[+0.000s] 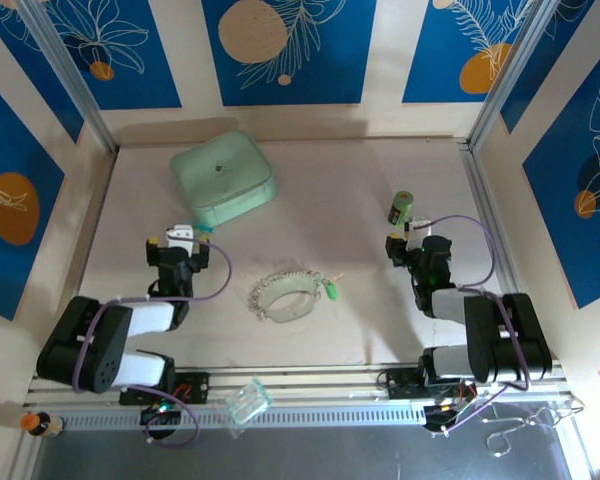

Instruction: Put the keys on the keyring

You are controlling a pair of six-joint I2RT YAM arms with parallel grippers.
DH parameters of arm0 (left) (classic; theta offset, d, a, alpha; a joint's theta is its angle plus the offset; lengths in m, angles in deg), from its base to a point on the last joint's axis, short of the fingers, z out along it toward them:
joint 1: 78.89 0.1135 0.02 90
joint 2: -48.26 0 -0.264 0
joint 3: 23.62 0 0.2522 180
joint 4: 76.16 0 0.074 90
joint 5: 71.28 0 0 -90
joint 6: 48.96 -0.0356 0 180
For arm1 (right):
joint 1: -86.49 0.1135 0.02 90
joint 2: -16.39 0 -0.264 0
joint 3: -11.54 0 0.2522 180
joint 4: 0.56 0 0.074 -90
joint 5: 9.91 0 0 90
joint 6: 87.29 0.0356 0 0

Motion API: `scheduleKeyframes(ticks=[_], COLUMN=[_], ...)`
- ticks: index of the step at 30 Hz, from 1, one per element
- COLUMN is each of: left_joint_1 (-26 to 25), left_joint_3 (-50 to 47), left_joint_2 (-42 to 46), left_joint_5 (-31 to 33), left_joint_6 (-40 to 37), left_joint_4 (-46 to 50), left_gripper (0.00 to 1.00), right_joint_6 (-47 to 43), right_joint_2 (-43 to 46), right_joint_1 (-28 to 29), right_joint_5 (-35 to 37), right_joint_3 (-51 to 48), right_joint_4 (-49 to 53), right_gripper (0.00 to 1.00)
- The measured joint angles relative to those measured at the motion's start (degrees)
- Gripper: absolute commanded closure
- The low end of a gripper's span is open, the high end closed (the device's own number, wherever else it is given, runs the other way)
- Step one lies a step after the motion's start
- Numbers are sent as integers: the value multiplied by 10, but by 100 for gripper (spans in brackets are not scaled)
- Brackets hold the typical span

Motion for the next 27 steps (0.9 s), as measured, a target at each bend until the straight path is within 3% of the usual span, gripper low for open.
scheduleKeyframes(ticks=[3, 7, 12, 23, 25, 26, 27], left_joint_1=[18, 27, 32, 46, 51, 54, 56], left_joint_3=[-7, -11, 40, 63, 68, 69, 69], left_joint_2=[-61, -120, -125, -120, -120, -119, -119], left_joint_5=[-24, -64, -75, -103, -112, -117, -121], left_joint_6=[1, -3, 2, 5, 7, 7, 8], left_joint_4=[-96, -157, -106, -60, -50, -48, -47], left_gripper=[0, 0, 0, 0, 0, 0, 0], right_joint_6=[2, 3, 10, 18, 18, 19, 18], right_joint_2=[-68, -79, -80, -80, -80, -80, -80], right_joint_1=[-10, -19, -26, -32, -32, -32, -32], right_joint_5=[-19, -38, -52, -54, -54, -54, -54], right_joint_3=[1, 18, 78, 81, 81, 81, 81], right_joint_4=[-70, -55, -28, -1, 0, 0, 0], right_gripper=[56, 55, 52, 50, 43, 25, 0])
